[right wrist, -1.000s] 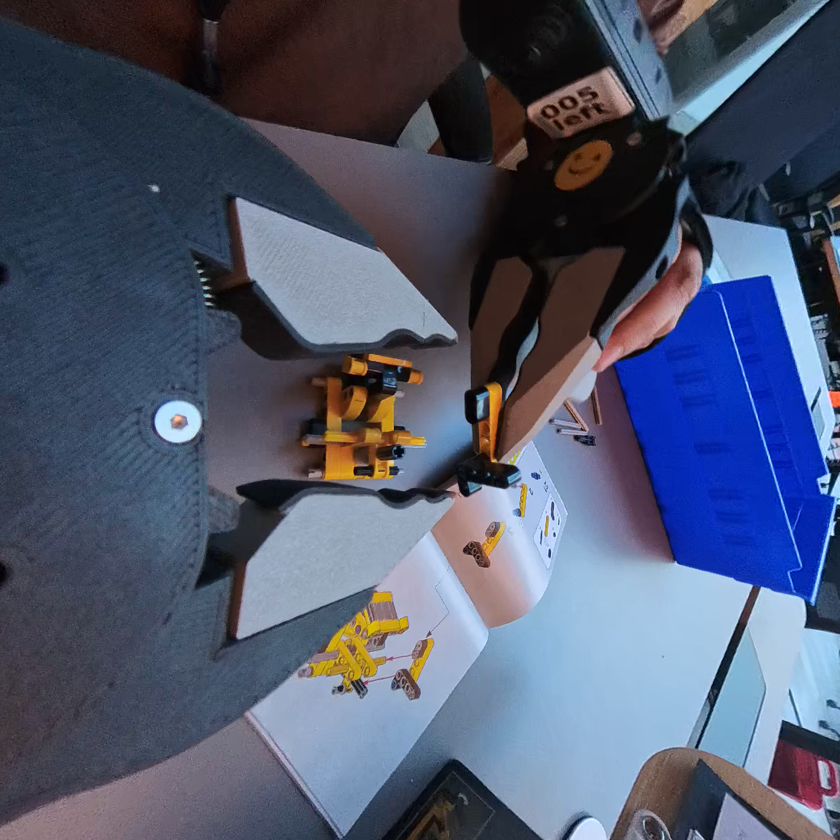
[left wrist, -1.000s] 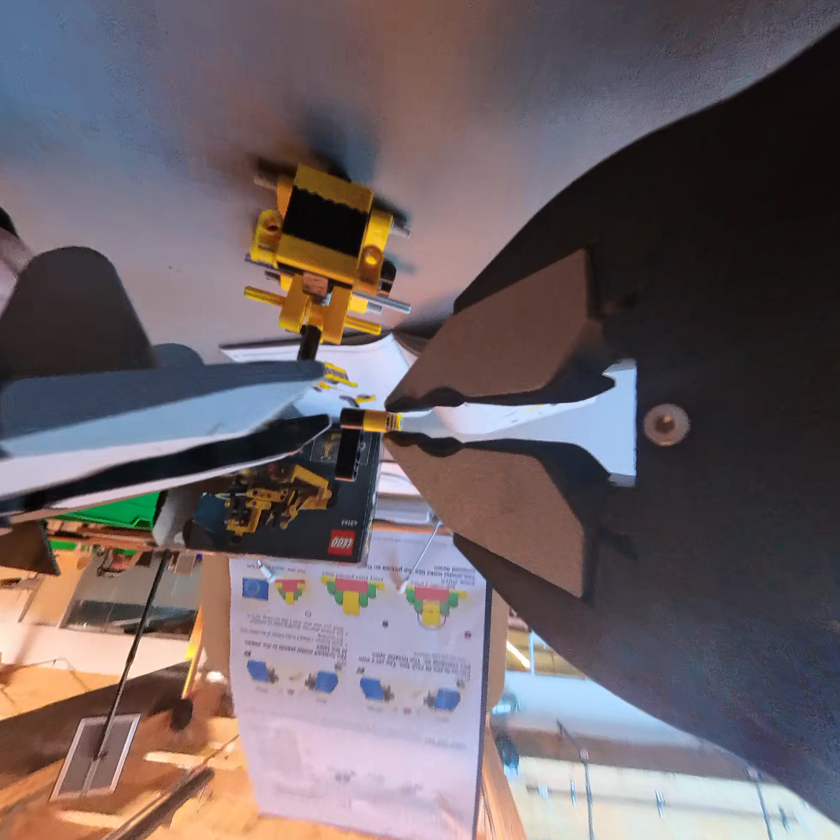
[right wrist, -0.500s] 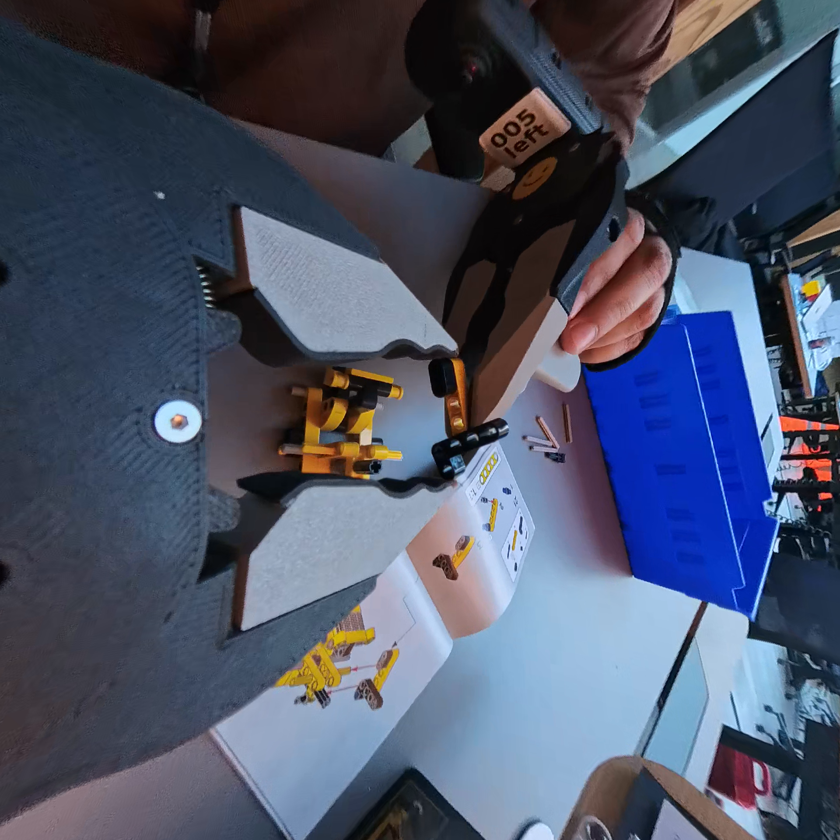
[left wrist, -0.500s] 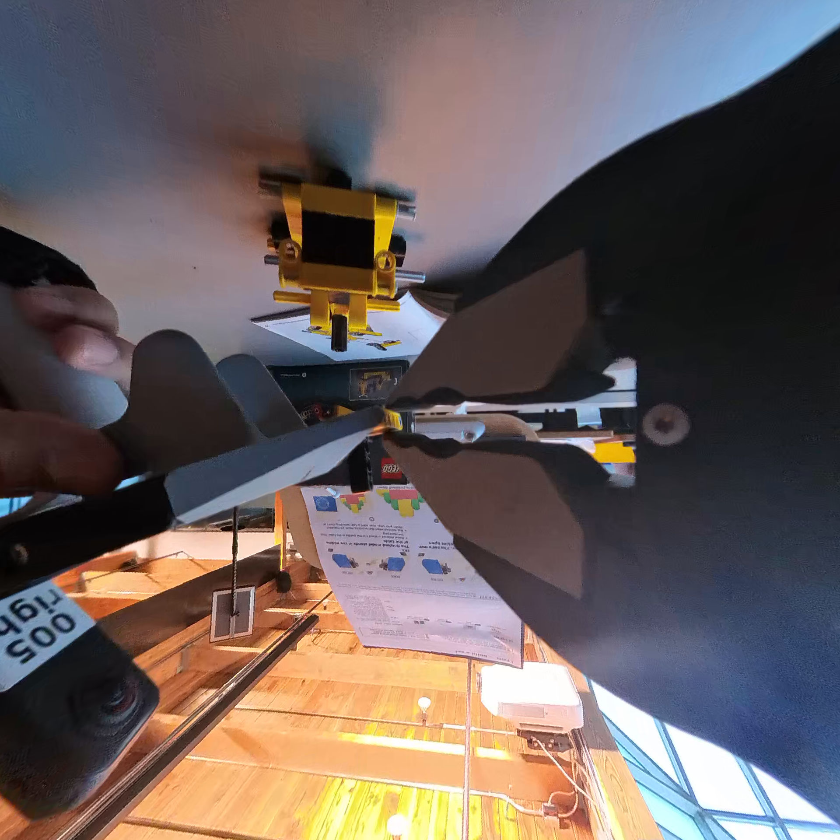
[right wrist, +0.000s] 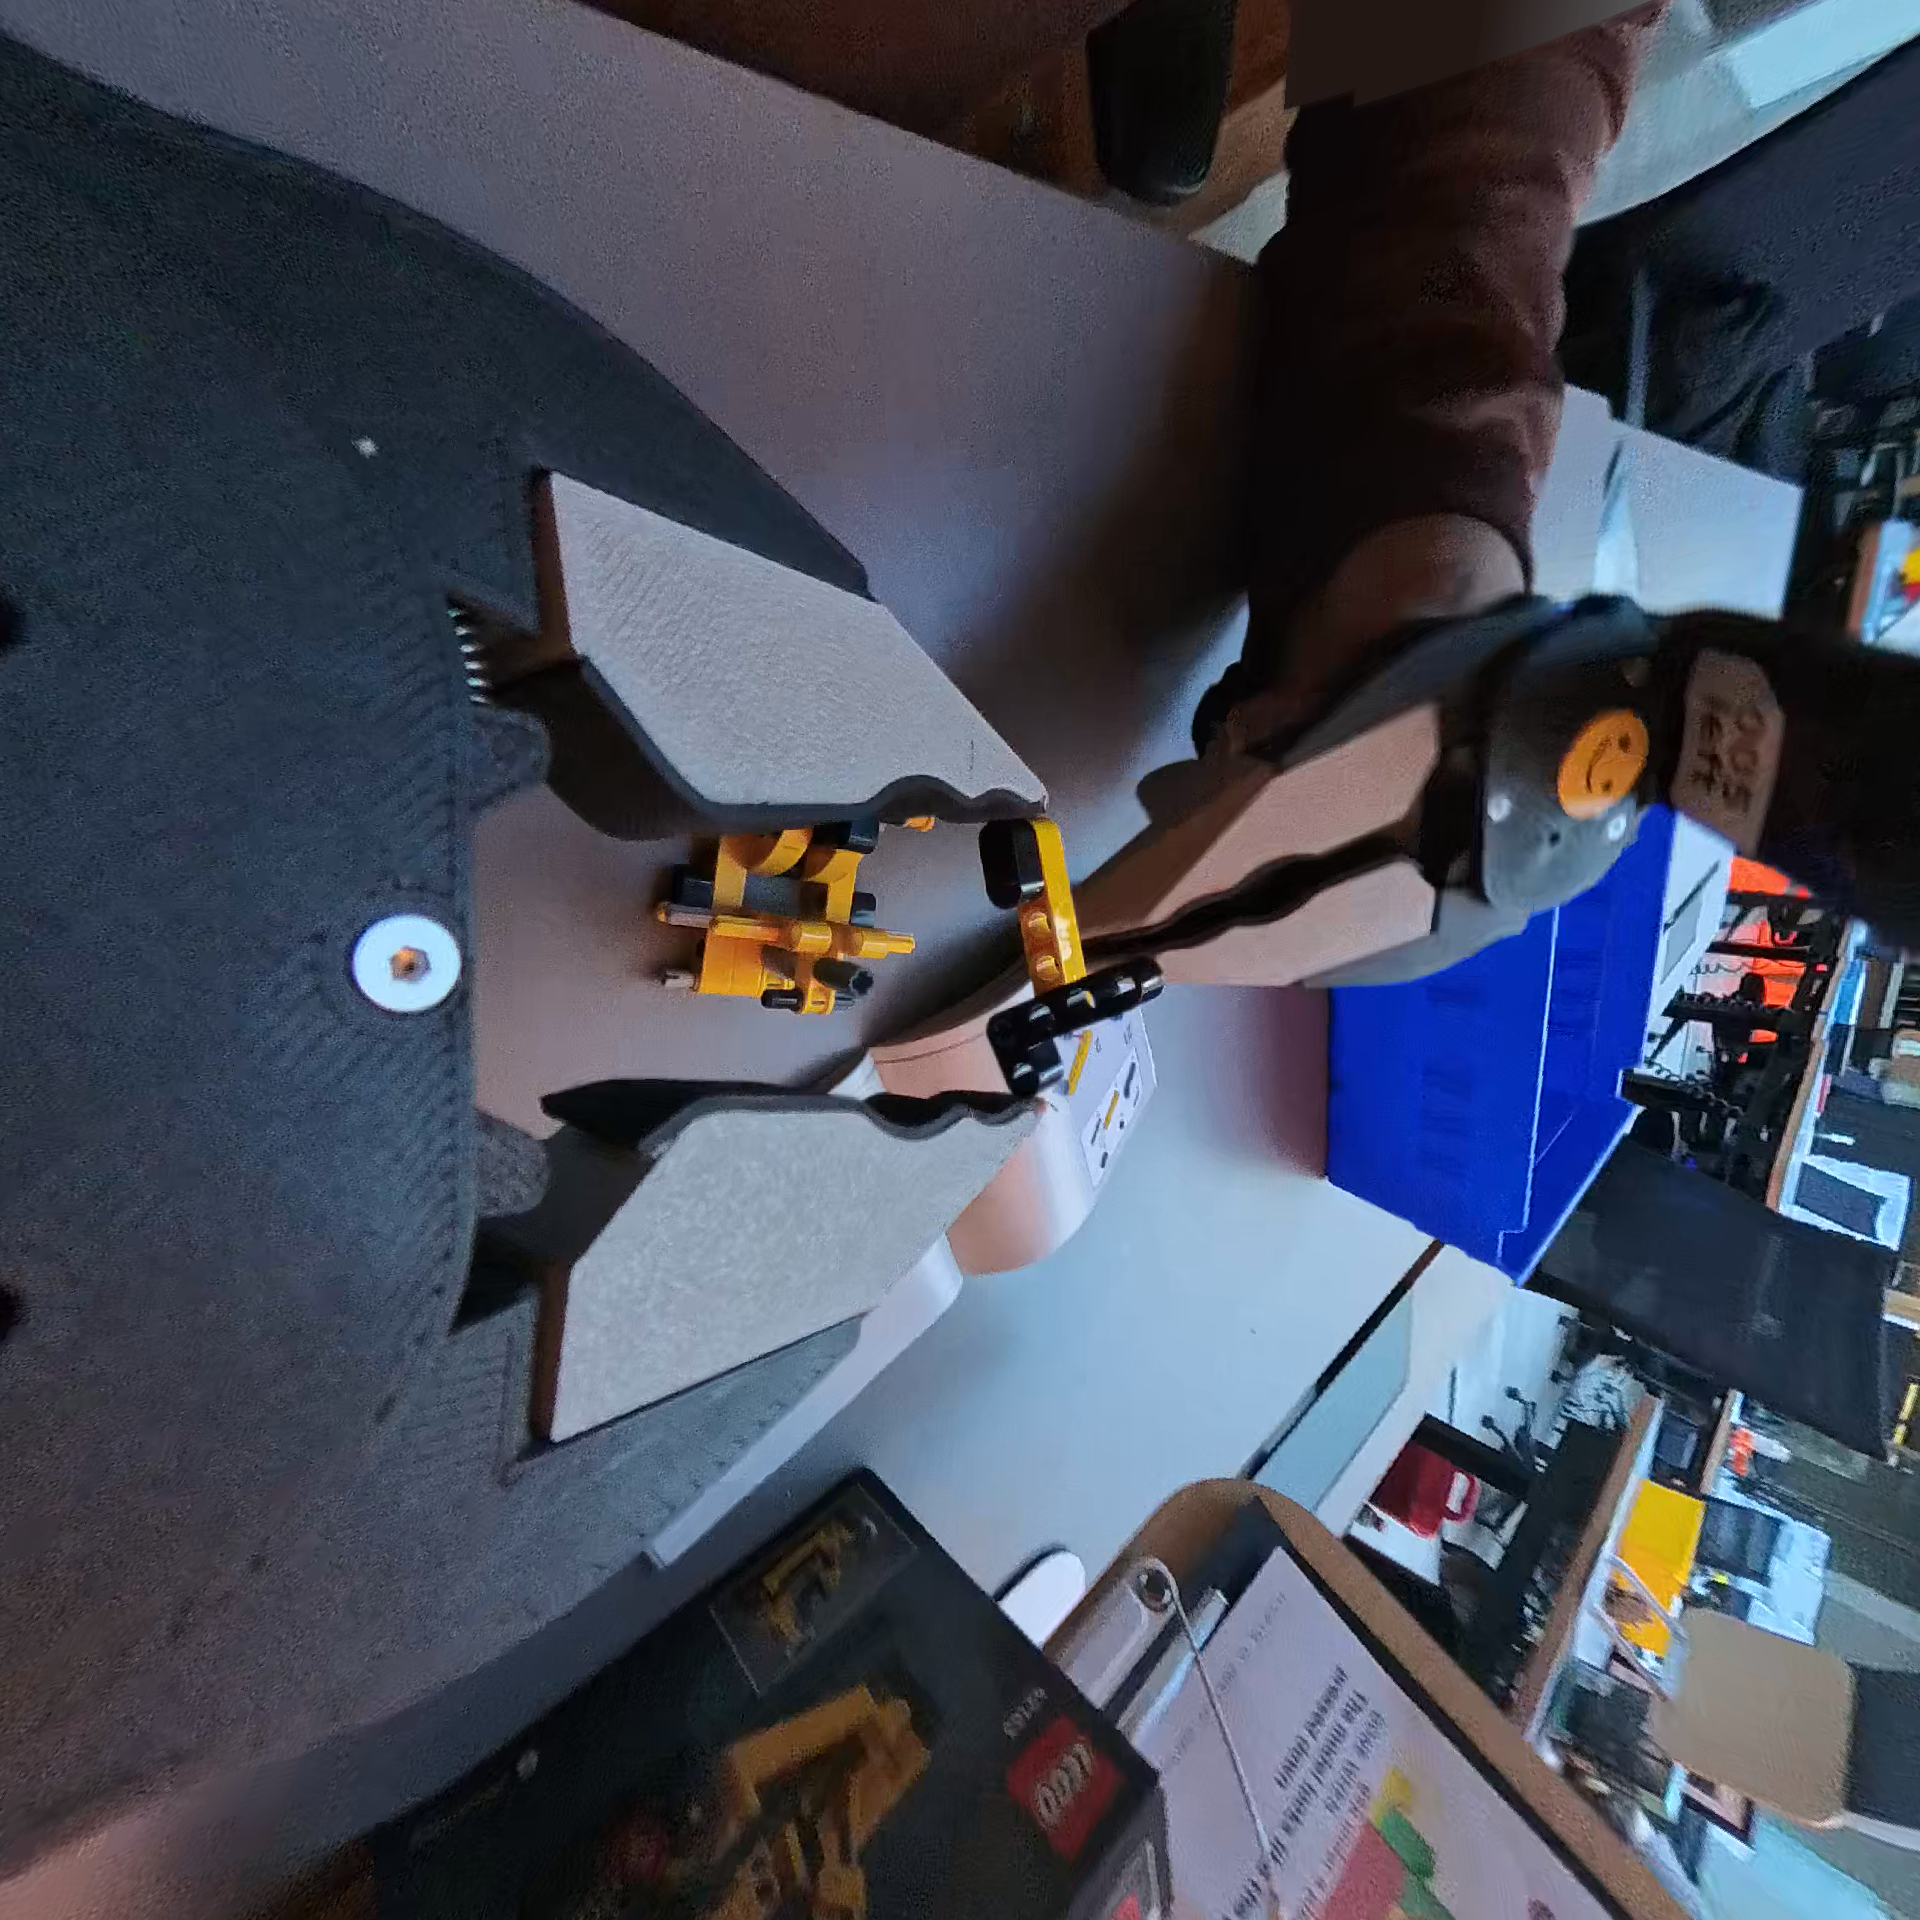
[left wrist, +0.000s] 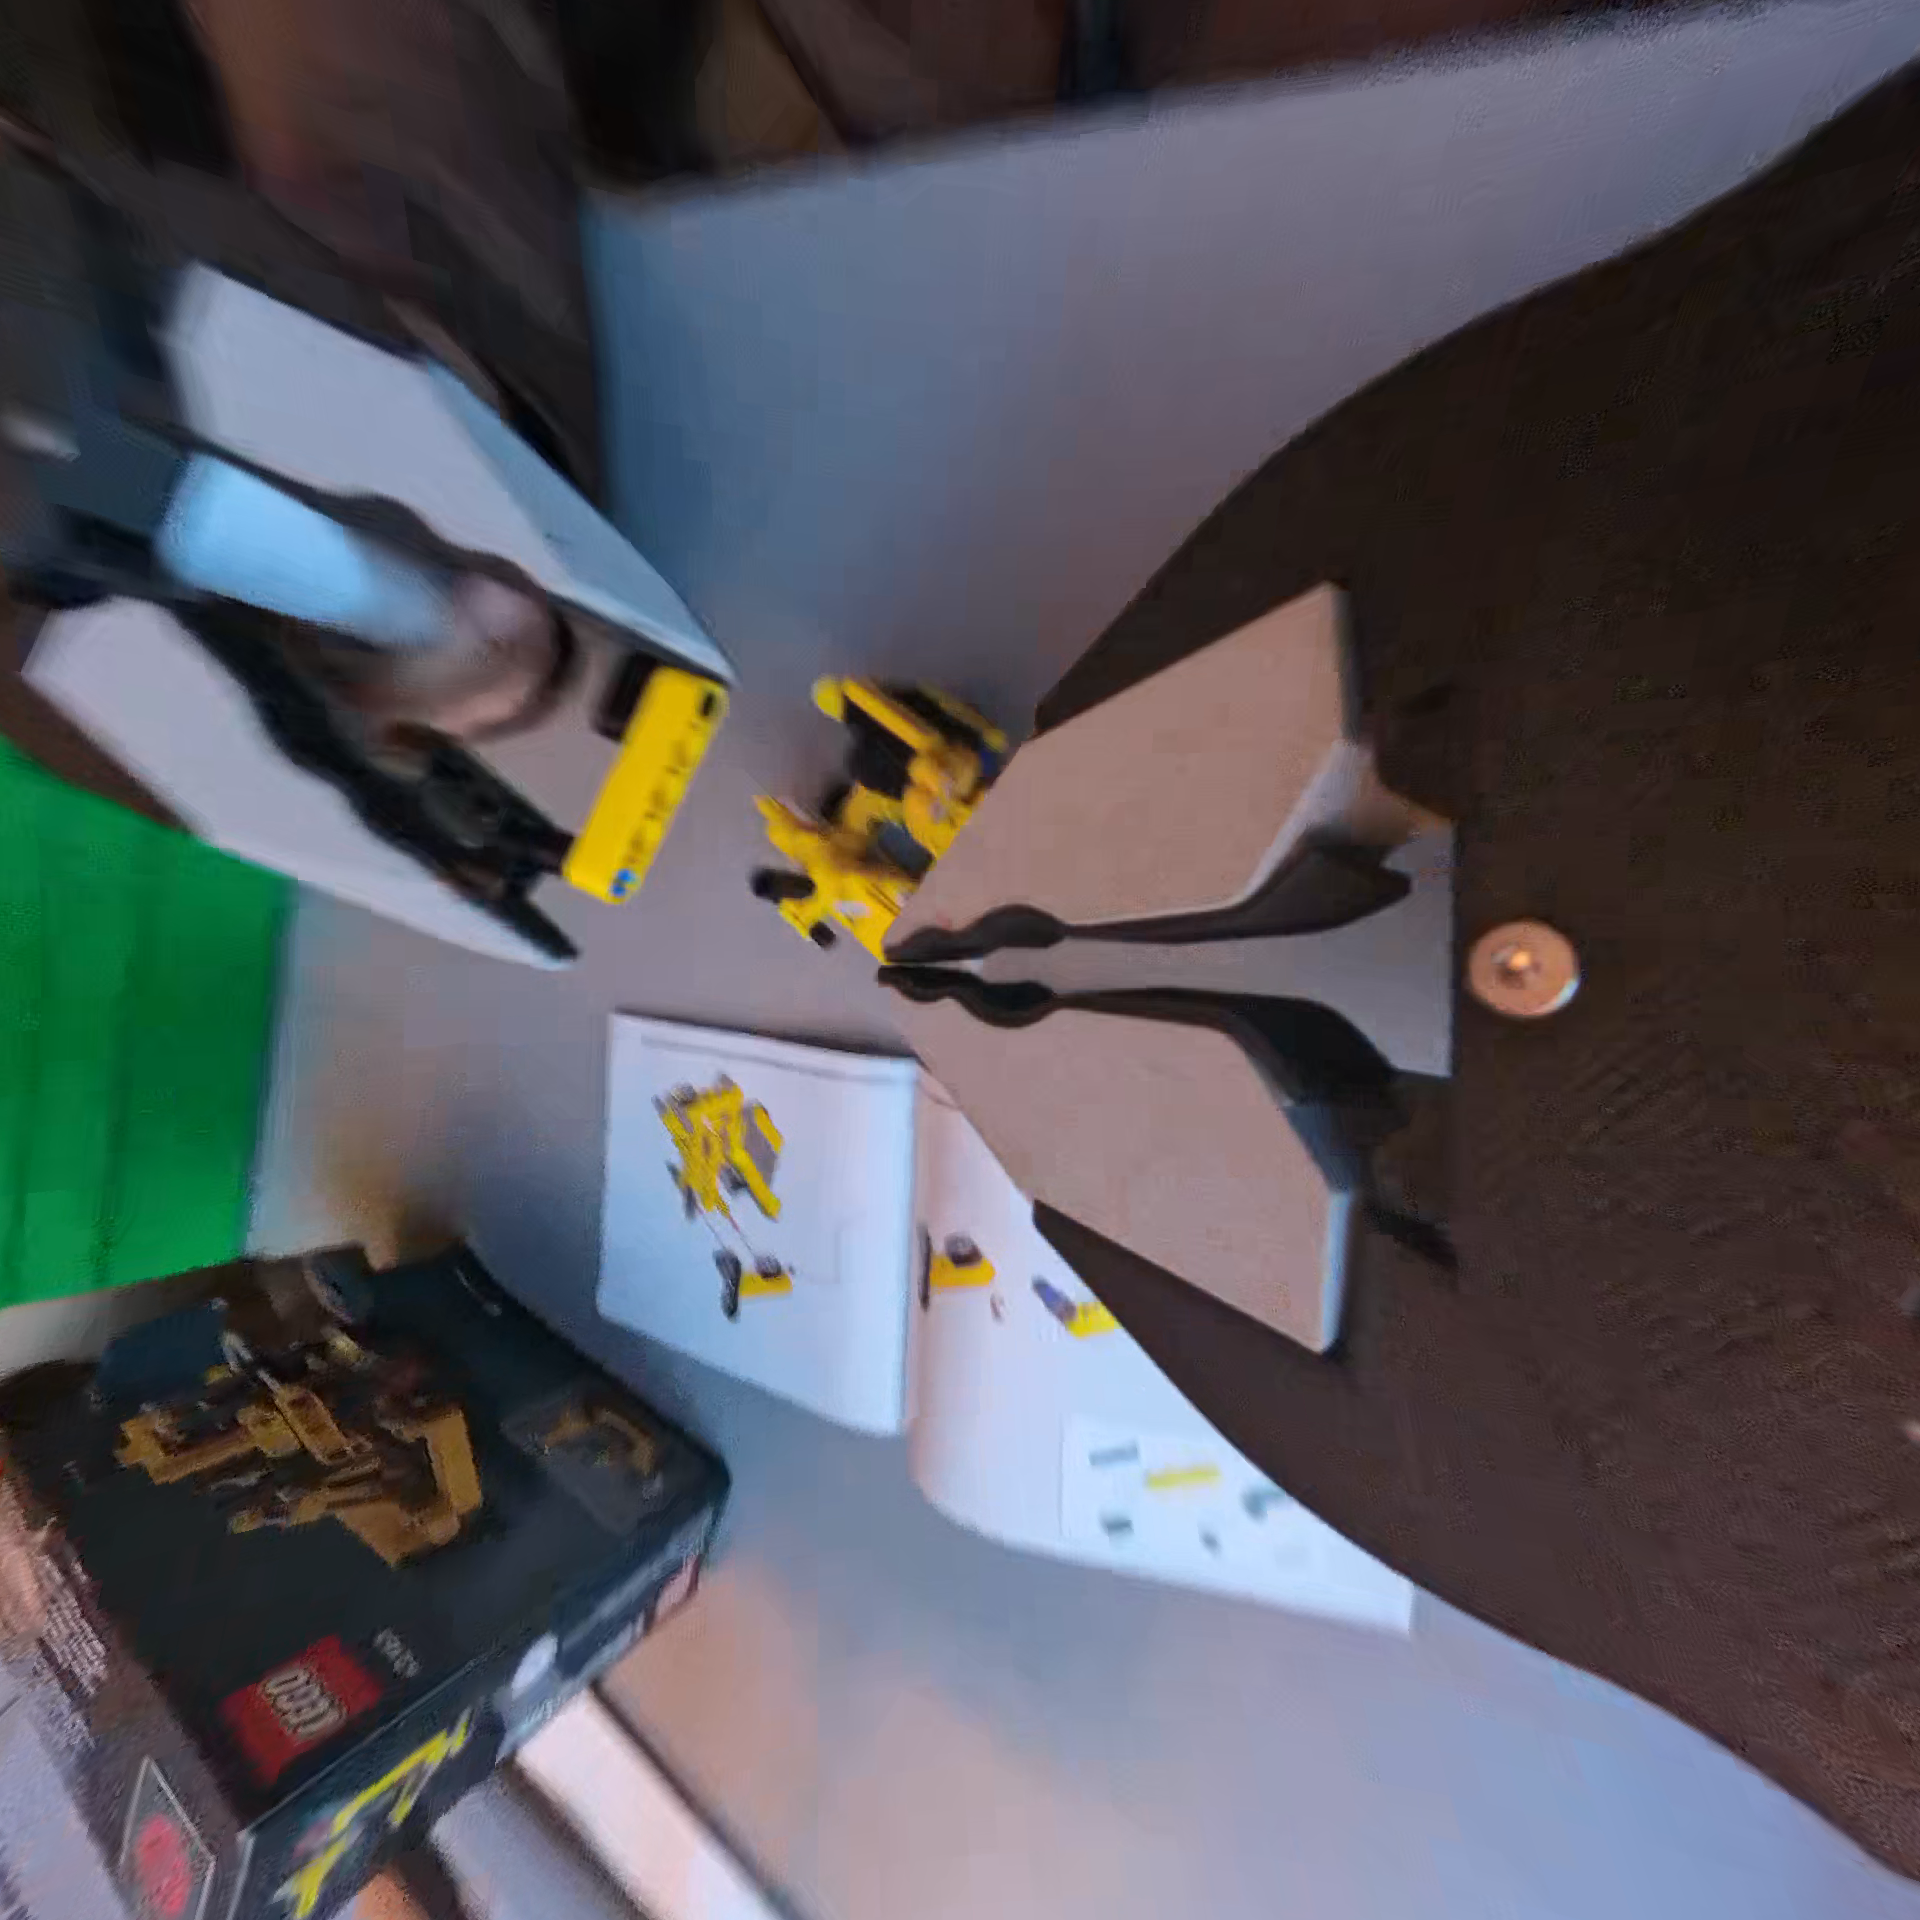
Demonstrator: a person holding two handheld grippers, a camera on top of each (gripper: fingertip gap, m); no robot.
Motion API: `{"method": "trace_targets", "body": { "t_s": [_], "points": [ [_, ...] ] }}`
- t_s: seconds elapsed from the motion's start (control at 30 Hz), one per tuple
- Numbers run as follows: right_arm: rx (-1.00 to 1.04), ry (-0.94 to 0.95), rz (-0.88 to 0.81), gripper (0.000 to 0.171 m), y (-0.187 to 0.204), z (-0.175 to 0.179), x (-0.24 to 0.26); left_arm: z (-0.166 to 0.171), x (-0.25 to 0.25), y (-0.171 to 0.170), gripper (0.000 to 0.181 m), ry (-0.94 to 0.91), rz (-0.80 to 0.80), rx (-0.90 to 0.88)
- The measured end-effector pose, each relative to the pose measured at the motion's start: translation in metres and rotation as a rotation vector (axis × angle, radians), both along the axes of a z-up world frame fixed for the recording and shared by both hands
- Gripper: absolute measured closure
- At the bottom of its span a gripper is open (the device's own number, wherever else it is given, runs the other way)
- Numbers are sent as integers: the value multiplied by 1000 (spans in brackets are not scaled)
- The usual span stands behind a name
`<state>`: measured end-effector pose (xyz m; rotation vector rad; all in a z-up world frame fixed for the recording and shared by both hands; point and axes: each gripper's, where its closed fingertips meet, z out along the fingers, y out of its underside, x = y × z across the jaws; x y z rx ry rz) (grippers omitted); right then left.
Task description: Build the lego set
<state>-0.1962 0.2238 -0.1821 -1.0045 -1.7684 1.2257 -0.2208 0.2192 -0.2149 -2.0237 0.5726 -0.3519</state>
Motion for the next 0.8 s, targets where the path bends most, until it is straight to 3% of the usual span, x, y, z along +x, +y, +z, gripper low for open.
{"method": "trace_targets", "body": {
  "t_s": [0.03, 0.1, 0.17, 0.23, 0.37, 0.5, 0.8],
  "points": [
    [24, 11, 3, 122, -2, 0, 0, 9, 4, -2, 179, -113, -26, -7],
    [57, 29, 8, 122, -6, 1, -1, 23, 13, -6, 153, -308, -87, -21],
    [72, 31, 14, 122, -9, -1, -4, 31, 19, -8, 151, -376, -148, 8],
    [70, 15, 18, 122, -10, -6, -6, 24, 17, -8, 130, -263, -161, 71],
    [56, 27, 24, 122, -10, -5, -5, 18, 31, -19, 110, -142, -269, 121],
    [32, 41, 48, 122, -14, -1, -3, 18, 31, -14, 115, -28, -237, 191],
    [49, 24, 123, 123, -29, -6, 1, 24, 44, -27, 131, -30, -327, 236]
  ]
}}
